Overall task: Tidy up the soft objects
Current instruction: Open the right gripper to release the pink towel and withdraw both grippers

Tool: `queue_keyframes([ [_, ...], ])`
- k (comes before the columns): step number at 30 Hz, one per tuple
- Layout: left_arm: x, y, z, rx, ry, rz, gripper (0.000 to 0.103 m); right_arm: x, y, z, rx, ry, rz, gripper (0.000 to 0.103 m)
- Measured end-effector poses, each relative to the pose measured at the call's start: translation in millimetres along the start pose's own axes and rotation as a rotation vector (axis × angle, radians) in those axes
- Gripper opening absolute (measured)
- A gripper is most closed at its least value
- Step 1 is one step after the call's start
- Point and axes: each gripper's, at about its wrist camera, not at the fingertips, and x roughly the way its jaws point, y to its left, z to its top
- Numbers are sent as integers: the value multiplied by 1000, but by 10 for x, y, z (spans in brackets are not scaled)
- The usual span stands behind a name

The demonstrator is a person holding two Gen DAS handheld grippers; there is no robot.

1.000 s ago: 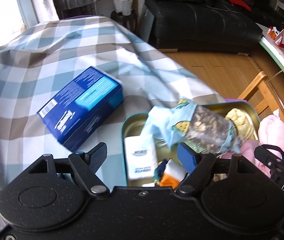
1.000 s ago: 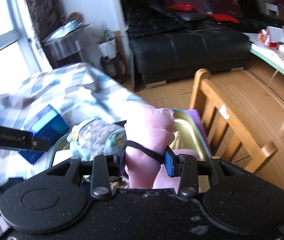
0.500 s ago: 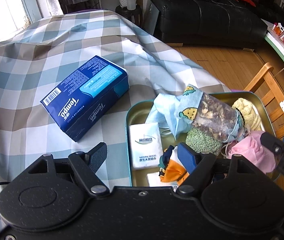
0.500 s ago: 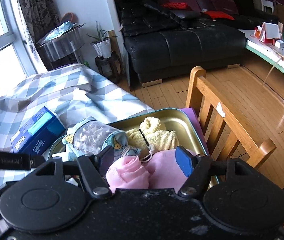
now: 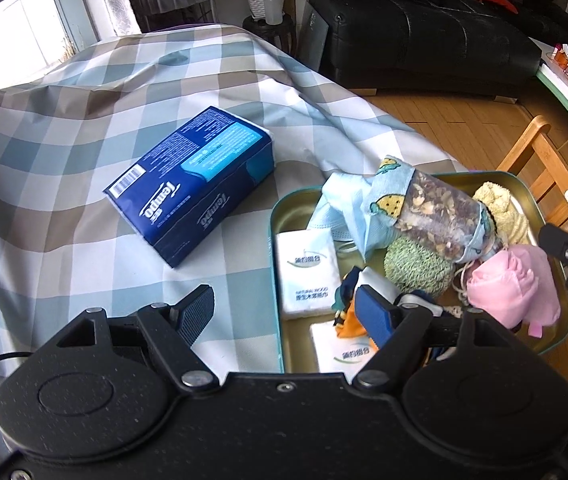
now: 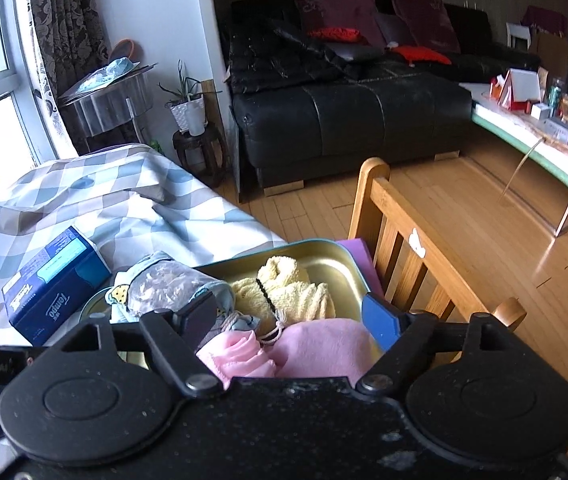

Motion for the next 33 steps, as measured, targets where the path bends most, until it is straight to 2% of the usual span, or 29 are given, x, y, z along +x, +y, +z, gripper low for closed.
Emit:
queue_keyframes([
  [3,-42,29,-51,-6,-4,3,73,-27,0,-4,-3,-18,-11,88],
  [8,-139,73,-134,-8,-25,24,73,-87,35,-31,-22,-45,-37,91],
  [10,-173,97,-159,-11,-29,21,74,-120,63,-44,-36,-57,-56,103],
  [13,-215,120,-195,-17,-33,19,75,-168,108,-66,-62,-69,-77,103],
  [15,-234,134,-227,-21,-35,15,80,-172,134,-83,-78,-55,-86,103],
  [20,-288,119,-323,-18,-39,6,80,-184,175,-135,-108,-16,-77,103],
  [25,-321,123,-424,-38,-38,-6,80,-233,101,-188,-64,33,-27,103],
  [33,-369,62,-546,-33,-33,-21,81,-332,38,-293,-10,44,-52,103],
])
